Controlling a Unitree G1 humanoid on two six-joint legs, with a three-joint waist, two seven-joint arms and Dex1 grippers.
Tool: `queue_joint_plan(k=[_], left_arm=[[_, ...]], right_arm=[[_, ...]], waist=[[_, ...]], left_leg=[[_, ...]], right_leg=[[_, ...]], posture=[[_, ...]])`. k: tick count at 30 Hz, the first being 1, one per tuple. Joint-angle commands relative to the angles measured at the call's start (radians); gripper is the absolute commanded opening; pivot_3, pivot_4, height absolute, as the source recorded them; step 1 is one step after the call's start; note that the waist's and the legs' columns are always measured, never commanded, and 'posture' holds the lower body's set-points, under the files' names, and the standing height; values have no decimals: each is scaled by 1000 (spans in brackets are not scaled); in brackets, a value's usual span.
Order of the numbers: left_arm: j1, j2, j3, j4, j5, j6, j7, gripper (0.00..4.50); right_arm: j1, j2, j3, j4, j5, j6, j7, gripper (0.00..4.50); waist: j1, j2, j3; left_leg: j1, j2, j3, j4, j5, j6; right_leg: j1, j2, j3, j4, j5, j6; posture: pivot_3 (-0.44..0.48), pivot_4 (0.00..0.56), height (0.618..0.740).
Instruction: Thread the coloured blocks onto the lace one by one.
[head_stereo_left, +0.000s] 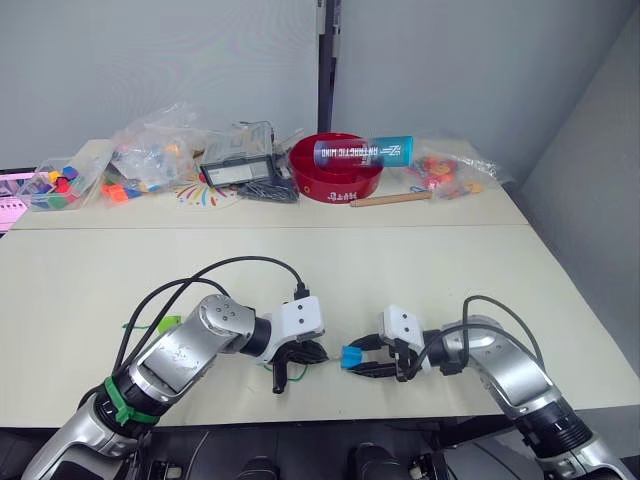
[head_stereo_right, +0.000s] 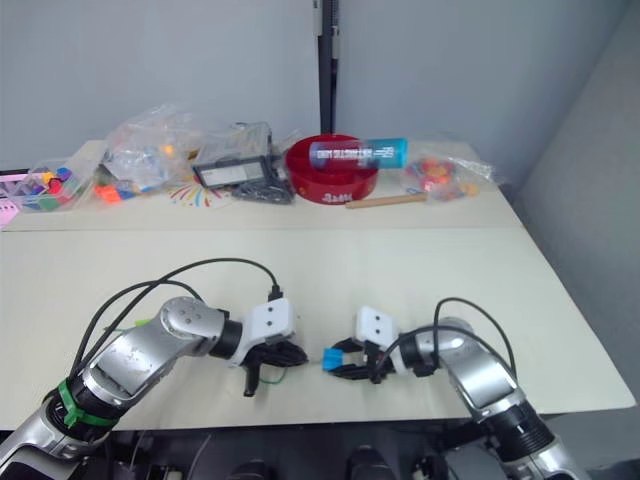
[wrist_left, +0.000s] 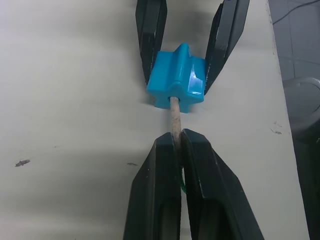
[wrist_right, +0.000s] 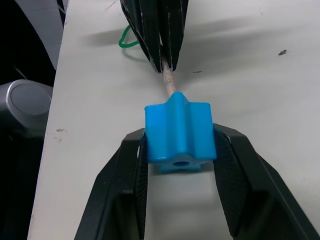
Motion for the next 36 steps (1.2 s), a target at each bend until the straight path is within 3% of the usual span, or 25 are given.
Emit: queue_joint_plan(k=[1,9,23,32,36], left_arm=[[-15,-10,31,-19,-3,-26,13,0],[-6,-34,25,-5,-6,-39,19,0],[9,-157,22,43,-11,-75,29,0],[45,-53,156,2,-81,-124,-53,2911],[99,28,206,0,-102,-149,-91,2911]], right_arm=[[2,-1,43,4,-1,-24,54,1333],[-29,13,51,33,-10,-47,73,1333],[-38,42,59,25,-22,-35,56,1333],[-21,38,49,36,-38,-33,43,1333],[-14,33,44,38,-39,-33,40,1333]], waist=[[0,0,0],[-1,0,0],[1,0,0],[-10,0,0],[-16,0,0]], left_leg=[[0,0,0,0,0,0],[0,0,0,0,0,0],[0,0,0,0,0,0],[2,1,0,0,0,0],[2,1,0,0,0,0]], right_leg=[[0,0,0,0,0,0],[0,0,0,0,0,0],[0,0,0,0,0,0],[0,1,0,1,0,0],[0,1,0,1,0,0]], posture=[[0,150,731],[0,150,731],[0,150,731],[0,150,731],[0,150,731]])
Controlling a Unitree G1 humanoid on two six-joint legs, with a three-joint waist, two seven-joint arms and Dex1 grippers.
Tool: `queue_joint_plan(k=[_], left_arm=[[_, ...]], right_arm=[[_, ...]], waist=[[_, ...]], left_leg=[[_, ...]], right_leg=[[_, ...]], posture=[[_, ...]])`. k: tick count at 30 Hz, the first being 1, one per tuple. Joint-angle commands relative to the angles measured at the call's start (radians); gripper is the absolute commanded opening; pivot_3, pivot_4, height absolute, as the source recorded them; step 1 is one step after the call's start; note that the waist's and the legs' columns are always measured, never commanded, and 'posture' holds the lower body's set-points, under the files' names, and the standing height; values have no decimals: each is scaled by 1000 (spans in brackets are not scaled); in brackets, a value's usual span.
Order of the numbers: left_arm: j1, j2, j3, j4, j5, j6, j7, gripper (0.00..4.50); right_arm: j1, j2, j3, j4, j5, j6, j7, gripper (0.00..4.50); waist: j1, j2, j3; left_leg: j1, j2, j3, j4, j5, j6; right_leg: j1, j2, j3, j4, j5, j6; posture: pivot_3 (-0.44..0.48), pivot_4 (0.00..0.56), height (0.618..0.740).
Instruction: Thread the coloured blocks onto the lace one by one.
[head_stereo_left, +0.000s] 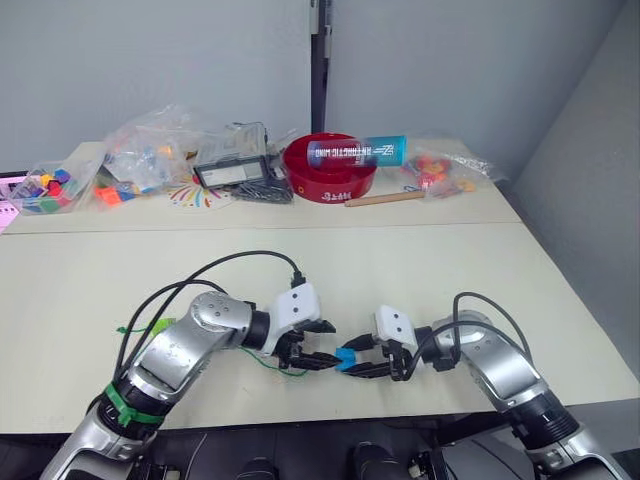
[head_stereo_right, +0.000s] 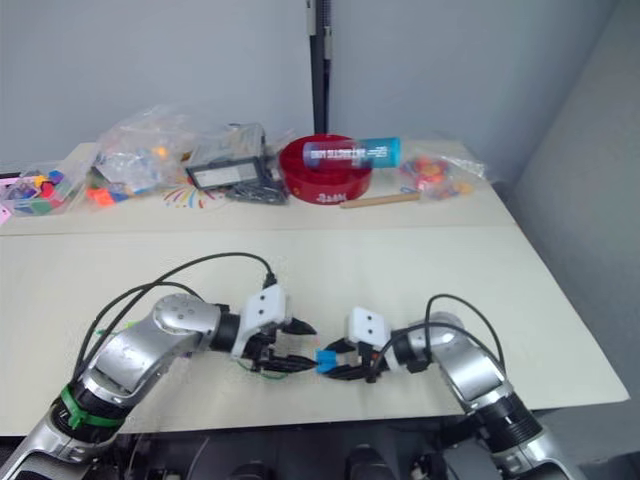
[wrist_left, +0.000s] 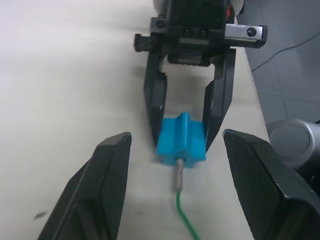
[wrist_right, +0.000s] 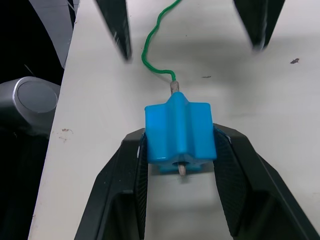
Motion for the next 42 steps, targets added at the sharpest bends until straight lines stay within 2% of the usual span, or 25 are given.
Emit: queue_joint_plan(k=[1,5,13,16,21,23,42], left_arm=[[52,54,49,-20,-12,-52,-24,2911],[119,81,43,7,27,-126,-11,2911],[174,13,-14,46,87,-185,61,2911],[179,3,-55,77,119,-201,57,2154],[171,-20,-73,123,148,-232,63,461],[172,-30,-76,128,148,-242,55,51],[95,-110,-87,131,146,-252,50,51]], right_arm=[[22,-5,22,-6,-5,5,6,1333],[23,-12,16,-6,-6,6,6,1333],[20,-19,6,-13,-2,19,-1,1333],[16,-19,2,-17,-2,24,-7,1333],[9,-18,-3,-16,0,31,-10,1333],[7,-17,-5,-18,1,34,-12,1333],[-25,48,33,15,-28,33,-54,1333]], waist=[[-3,0,0],[1,0,0],[7,0,0],[8,0,0],[10,0,0],[10,0,0],[-6,0,0]], left_leg=[[0,0,0,0,0,0],[0,0,0,0,0,0],[0,0,1,0,0,0],[0,0,1,0,0,0],[1,0,1,0,0,0],[1,0,1,0,0,0],[1,0,0,0,0,0]], right_leg=[[0,0,0,0,0,0],[0,0,0,-1,0,0],[0,0,0,-1,0,0],[0,0,0,-1,0,0],[1,0,0,-1,0,0],[1,0,0,-1,0,0],[1,0,0,0,0,0]], posture=[[0,150,731],[0,150,731],[0,150,731],[0,150,731],[0,150,731],[0,150,731],[0,150,731]])
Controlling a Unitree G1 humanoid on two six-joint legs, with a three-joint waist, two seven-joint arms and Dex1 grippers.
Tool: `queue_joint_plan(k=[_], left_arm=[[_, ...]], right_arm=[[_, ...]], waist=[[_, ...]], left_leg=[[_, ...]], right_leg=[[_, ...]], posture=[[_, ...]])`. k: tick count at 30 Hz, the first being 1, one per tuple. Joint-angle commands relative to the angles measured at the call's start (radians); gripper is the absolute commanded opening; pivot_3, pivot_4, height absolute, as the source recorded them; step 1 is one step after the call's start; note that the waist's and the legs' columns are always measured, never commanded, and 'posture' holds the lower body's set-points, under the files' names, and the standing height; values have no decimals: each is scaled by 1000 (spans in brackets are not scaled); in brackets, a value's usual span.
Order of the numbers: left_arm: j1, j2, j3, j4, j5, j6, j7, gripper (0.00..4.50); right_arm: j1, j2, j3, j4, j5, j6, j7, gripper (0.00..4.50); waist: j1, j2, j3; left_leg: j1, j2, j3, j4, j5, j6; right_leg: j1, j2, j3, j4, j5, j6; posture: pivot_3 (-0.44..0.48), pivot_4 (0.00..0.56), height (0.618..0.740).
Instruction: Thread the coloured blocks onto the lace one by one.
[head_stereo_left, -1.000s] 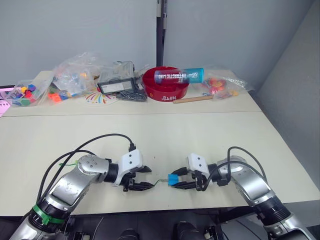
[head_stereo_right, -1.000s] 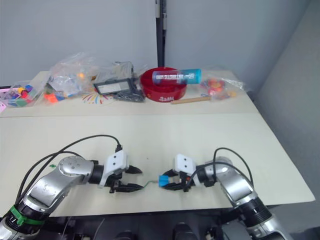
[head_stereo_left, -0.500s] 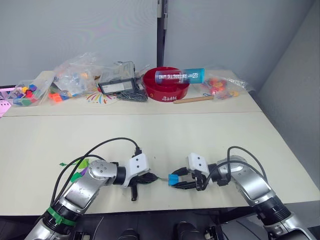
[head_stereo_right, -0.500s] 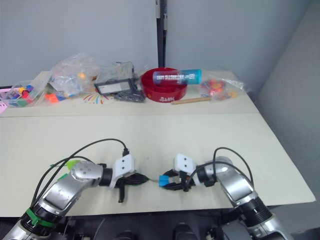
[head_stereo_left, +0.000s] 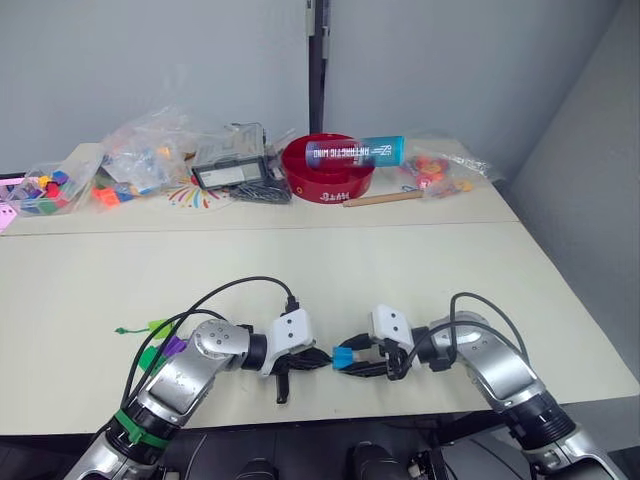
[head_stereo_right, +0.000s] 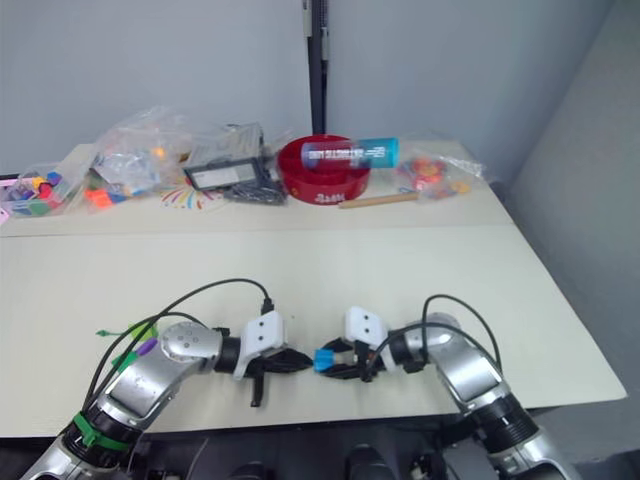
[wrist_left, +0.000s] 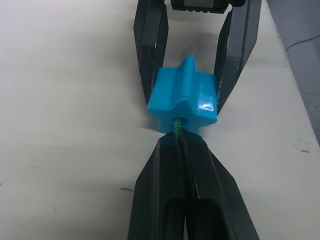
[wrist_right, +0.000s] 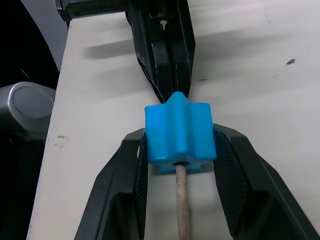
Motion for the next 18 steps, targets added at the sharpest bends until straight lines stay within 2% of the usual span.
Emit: queue_joint_plan(k=[1,4,10,11,12,13,17,18], left_arm=[[-20,-10,-2,-24,0,-2,0,51],[-14,7,32,-28,-17,5,-4,51],[5,43,68,-73,-58,7,-40,1851],[2,51,70,-74,-61,6,-47,2203],[0,57,72,-74,-64,5,-52,2627],[-2,65,73,-79,-73,6,-66,2842],[-24,58,53,-48,-55,-27,-80,2854],[-32,51,44,-34,-46,-39,-81,2854]], right_arm=[[-16,30,32,11,-23,9,-26,1333],[-14,36,36,20,-29,-3,-20,1333],[-9,25,18,26,-22,-2,-11,1333],[-11,22,10,21,-13,7,-9,2381],[-13,20,4,17,-6,14,-6,2802],[-15,17,-4,8,0,19,-7,3039],[-12,-16,-34,-36,20,40,-7,4469],[-7,-26,-40,-47,25,45,-7,4469]], waist=[[-4,0,0],[-9,0,0],[-11,0,0],[-10,0,0],[-9,0,0],[-8,0,0],[-5,0,1],[-4,0,1]], left_leg=[[0,0,0,0,0,0],[0,0,0,0,0,0],[0,1,-1,0,0,0],[0,1,0,0,0,0],[0,1,0,0,0,0],[-1,1,0,0,0,0],[-2,0,0,0,0,0],[-2,0,0,0,0,0]], right_leg=[[0,0,0,0,0,0],[0,0,0,0,0,0],[0,1,0,1,0,0],[0,1,0,1,0,0],[0,1,0,1,0,0],[-1,0,0,0,0,0],[-2,0,0,0,0,0],[-2,0,0,0,0,0]], posture=[[0,150,731],[0,150,731],[0,150,731],[0,150,731],[0,150,731],[0,150,731],[0,150,731],[0,150,731]])
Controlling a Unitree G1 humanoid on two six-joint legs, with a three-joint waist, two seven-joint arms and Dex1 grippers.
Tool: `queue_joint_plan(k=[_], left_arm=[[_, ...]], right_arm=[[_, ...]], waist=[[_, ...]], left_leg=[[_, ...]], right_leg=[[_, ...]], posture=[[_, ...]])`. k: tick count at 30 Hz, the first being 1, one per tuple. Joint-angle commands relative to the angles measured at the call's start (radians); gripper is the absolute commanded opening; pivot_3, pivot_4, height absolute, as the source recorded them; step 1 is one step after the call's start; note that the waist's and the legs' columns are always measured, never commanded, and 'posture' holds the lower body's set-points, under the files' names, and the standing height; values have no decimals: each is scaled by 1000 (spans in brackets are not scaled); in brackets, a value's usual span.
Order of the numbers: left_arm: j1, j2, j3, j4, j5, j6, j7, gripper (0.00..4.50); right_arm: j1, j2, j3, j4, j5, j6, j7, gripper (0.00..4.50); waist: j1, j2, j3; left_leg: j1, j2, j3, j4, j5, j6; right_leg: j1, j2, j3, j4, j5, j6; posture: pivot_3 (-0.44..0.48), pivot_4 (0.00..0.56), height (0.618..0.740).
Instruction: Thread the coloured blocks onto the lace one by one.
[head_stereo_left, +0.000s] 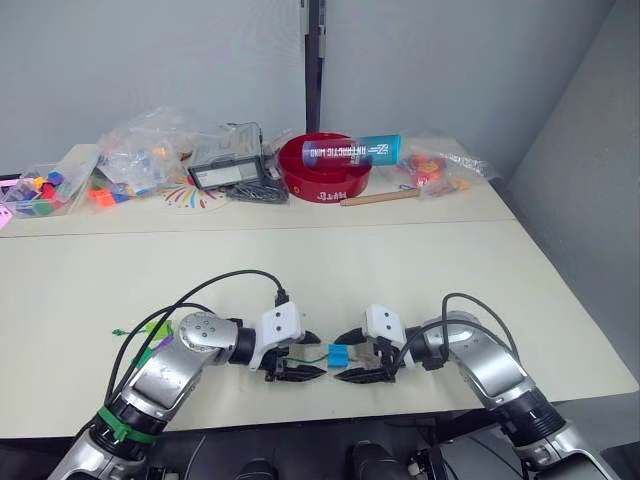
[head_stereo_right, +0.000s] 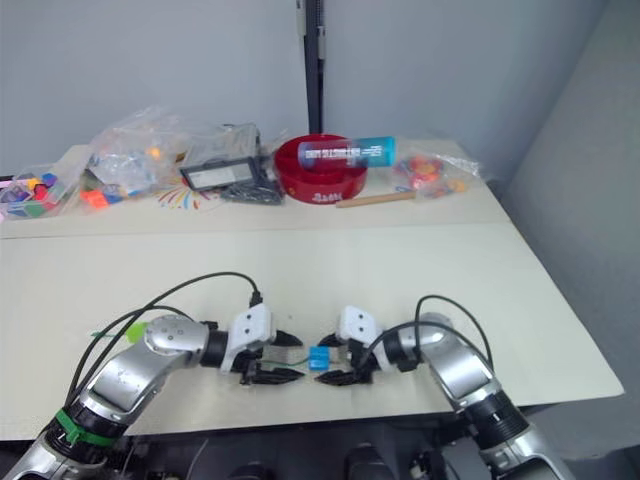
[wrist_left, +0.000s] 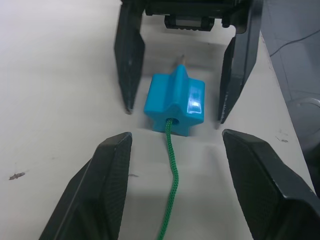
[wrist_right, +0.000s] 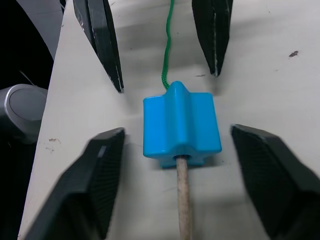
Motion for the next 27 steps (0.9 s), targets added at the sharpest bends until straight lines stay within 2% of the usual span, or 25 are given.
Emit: queue_joint_plan(k=[1,10,15,21,25,26,27], left_arm=[[-30,-16,-12,12,10,-51,-12,2854],[-92,-128,-105,152,68,-152,-26,2854],[-124,-179,-125,221,100,-180,-16,2854],[-130,-198,-129,248,113,-188,-28,2854],[-127,-194,-127,246,111,-187,-36,1823],[-126,-193,-126,245,110,-185,-38,1478],[-125,-192,-126,244,110,-183,-39,1393]], right_arm=[[8,-35,-47,-63,25,19,-3,4469],[105,-117,-98,-109,30,6,-22,4469],[112,-109,-99,-117,26,7,-53,4469],[112,-105,-91,-117,26,8,-68,4469],[114,-105,-90,-118,29,5,-71,4500],[114,-105,-89,-119,30,3,-70,3960],[115,-106,-89,-120,31,2,-70,3635]], waist=[[5,0,0],[22,0,0],[21,0,0],[22,0,0],[22,0,0],[22,0,0],[22,0,0]], left_leg=[[0,0,0,0,0,0],[-1,-1,0,0,0,0],[-1,-1,0,0,0,0],[-1,-1,0,0,0,0],[-1,-1,0,0,0,0],[-1,-1,0,0,0,0],[-1,-1,0,0,0,0]], right_leg=[[0,0,0,0,0,0],[0,0,0,-1,0,0],[0,0,0,-1,0,0],[0,0,0,-1,0,0],[0,-1,0,-1,0,0],[0,-1,0,-1,0,0],[0,-1,0,-1,0,0]], posture=[[0,150,731],[0,150,731],[0,150,731],[0,150,731],[0,150,731],[0,150,731],[0,150,731]])
